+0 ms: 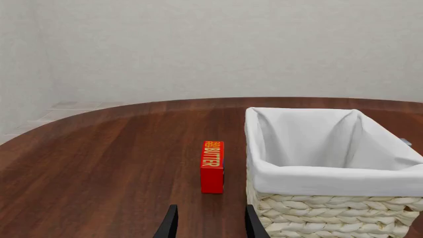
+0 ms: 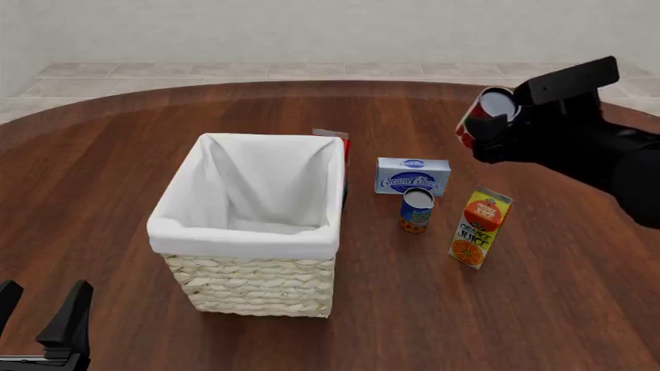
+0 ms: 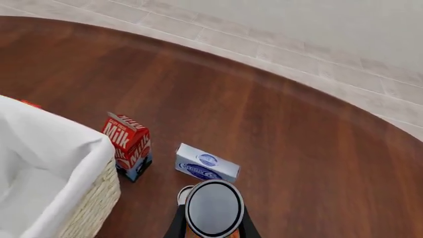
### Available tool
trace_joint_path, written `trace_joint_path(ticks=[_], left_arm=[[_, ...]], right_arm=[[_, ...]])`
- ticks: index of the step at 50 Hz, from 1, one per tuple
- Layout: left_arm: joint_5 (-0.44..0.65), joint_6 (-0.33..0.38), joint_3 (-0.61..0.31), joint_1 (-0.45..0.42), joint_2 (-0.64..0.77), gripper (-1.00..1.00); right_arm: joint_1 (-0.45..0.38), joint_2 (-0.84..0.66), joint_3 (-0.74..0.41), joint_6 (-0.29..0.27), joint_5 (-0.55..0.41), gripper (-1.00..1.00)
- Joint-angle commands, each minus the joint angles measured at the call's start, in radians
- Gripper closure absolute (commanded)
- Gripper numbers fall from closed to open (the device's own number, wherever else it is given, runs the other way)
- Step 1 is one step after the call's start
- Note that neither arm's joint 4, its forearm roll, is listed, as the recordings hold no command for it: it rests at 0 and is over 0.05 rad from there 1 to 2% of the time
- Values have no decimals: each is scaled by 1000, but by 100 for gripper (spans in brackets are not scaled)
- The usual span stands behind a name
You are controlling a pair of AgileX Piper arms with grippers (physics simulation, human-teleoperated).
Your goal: Pick up the alphabet soup and the tomato sauce, and put them in the basket.
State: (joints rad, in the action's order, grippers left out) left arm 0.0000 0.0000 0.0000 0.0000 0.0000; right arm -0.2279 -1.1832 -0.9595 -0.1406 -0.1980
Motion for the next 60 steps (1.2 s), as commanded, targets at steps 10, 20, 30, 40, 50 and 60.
trace_joint_path(ticks=[10, 20, 30, 40, 50, 60], left_arm=[[0, 0, 0, 0, 0, -100], [0, 0, 0, 0, 0, -100], [0, 0, 0, 0, 0, -100], [0, 0, 0, 0, 0, -100], [0, 0, 0, 0, 0, -100], [0, 0, 0, 0, 0, -100]], right_arm=[[-110, -3, -27, 3, -15, 100], [-146, -16, -39, -6, -16, 100], [-191, -21, -43, -13, -16, 100], [-227, -35, -56, -12, -16, 100], [-255, -46, -61, -17, -13, 100], [-284, -69, -78, -14, -7, 100]])
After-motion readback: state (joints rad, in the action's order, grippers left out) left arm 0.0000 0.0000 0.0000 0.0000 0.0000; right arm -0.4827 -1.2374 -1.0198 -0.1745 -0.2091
